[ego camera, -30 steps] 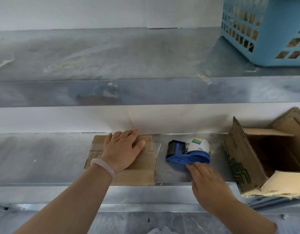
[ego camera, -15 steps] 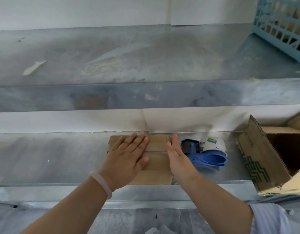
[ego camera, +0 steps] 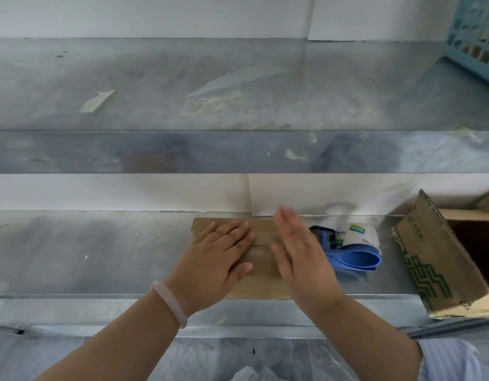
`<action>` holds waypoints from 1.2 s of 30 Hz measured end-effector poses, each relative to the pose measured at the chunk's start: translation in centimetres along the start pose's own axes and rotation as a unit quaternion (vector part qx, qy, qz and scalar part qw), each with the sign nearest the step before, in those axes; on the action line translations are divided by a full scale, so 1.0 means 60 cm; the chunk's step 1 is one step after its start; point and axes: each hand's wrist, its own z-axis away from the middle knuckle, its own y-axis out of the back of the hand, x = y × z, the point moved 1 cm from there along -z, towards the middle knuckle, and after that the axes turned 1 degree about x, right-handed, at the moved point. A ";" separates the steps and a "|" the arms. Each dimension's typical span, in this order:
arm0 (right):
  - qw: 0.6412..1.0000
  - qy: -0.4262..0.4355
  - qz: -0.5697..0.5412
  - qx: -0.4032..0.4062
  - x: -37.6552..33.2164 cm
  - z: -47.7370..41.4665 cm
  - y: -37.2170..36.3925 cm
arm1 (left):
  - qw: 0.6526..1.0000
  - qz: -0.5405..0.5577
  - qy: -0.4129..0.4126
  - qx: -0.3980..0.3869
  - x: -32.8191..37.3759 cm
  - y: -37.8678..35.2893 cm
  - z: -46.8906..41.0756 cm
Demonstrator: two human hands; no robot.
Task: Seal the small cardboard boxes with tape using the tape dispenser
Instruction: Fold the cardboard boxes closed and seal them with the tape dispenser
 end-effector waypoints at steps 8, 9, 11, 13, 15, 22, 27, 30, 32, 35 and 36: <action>0.960 0.117 0.226 -0.115 0.013 0.005 -0.017 | 0.998 -0.049 0.044 -0.014 -0.025 -0.014 0.031; 0.961 0.108 0.227 -0.118 0.012 0.006 -0.019 | 0.998 -0.051 0.047 -0.011 -0.028 -0.014 0.034; 0.961 0.100 0.226 -0.121 0.011 0.006 -0.021 | 0.997 -0.051 0.050 -0.008 -0.027 -0.015 0.034; 0.963 0.102 0.213 -0.128 0.018 -0.001 -0.012 | 0.998 -0.039 0.058 -0.007 -0.028 -0.015 0.032; 0.964 0.117 0.189 -0.144 0.029 -0.005 -0.002 | 0.998 -0.012 0.059 -0.007 -0.034 -0.015 0.034; 0.991 -0.020 0.035 -0.131 0.021 0.017 -0.008 | 0.983 0.108 0.148 0.005 -0.029 -0.019 0.041; 0.980 -0.003 0.110 -0.163 0.017 0.013 0.000 | 0.983 0.102 0.155 -0.004 -0.027 -0.015 0.034; 0.978 0.057 0.155 -0.124 0.026 0.015 0.005 | 0.995 0.070 0.066 0.034 -0.034 -0.013 0.043; 0.973 0.108 0.168 -0.117 0.021 0.015 0.003 | 0.998 0.040 -0.001 0.043 -0.040 -0.017 0.049; 0.962 0.144 0.195 -0.127 0.019 0.012 -0.008 | 0.999 0.010 -0.037 0.032 -0.051 -0.020 0.045; 0.961 0.140 0.200 -0.129 0.022 0.009 -0.007 | 0.999 0.004 -0.037 0.031 -0.054 -0.022 0.043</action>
